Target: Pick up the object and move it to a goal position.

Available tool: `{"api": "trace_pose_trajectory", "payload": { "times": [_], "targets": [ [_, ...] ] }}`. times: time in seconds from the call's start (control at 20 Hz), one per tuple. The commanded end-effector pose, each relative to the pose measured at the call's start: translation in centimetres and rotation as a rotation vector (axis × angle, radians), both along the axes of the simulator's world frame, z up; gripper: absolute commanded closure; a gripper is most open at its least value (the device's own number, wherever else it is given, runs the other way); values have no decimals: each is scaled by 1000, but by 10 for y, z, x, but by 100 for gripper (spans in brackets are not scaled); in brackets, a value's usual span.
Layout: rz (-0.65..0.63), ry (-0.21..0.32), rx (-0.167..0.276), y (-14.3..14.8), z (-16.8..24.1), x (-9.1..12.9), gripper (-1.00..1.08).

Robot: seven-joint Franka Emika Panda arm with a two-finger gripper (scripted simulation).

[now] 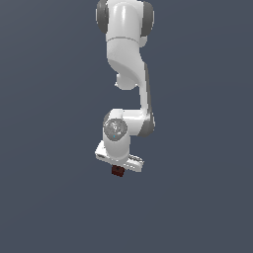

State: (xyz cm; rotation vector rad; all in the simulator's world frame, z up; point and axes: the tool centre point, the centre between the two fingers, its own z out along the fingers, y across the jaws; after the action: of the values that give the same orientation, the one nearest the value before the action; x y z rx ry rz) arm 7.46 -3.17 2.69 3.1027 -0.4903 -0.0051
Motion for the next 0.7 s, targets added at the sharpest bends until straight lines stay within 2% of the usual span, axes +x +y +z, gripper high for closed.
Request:
{"api": "trace_pose_trajectory", "payload": {
  "times": [0.0, 0.3, 0.65],
  "targets": [
    [0, -2, 0, 2, 2, -4, 108],
    [0, -2, 0, 7, 5, -24, 108],
    [0, -2, 0, 16, 12, -61, 108]
  ]
}}
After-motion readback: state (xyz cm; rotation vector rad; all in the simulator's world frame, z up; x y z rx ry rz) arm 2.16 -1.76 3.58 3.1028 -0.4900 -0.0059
